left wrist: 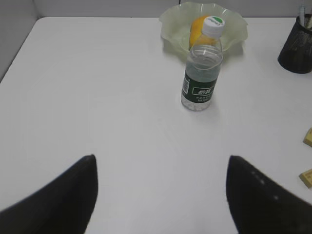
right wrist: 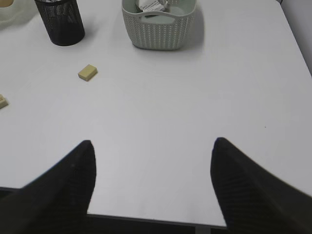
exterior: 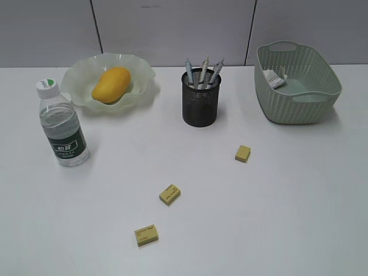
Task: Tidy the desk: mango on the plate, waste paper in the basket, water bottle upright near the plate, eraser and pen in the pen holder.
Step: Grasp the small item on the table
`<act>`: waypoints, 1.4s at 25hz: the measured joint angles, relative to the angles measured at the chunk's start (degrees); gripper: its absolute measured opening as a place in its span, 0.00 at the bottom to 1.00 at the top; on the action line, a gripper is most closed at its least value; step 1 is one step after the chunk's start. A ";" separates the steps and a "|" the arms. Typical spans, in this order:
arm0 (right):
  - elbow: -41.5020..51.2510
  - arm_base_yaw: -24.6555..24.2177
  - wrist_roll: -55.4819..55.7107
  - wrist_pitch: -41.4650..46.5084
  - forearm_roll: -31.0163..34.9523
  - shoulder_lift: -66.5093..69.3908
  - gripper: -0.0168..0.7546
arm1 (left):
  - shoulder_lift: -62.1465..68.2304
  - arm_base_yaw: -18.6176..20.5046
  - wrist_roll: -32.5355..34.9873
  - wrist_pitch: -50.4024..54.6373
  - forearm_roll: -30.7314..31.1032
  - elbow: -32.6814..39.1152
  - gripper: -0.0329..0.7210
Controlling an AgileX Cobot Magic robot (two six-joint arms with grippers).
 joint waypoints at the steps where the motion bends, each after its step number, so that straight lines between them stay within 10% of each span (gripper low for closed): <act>1: 0.00 0.00 0.00 0.00 0.00 0.00 0.76 | 0.00 0.00 0.00 0.00 0.00 0.00 0.86; 14: 0.00 0.00 0.05 0.00 0.00 0.00 0.76 | 1.49 0.00 0.00 0.47 -0.74 -0.05 0.69; 30: 0.00 0.00 0.05 0.00 0.00 0.00 0.76 | 35.16 0.00 2.44 8.51 -9.52 -14.71 0.65; 35: 0.00 0.00 0.05 0.00 0.00 0.00 0.76 | 46.22 -6.19 2.93 8.51 -8.55 -14.71 0.65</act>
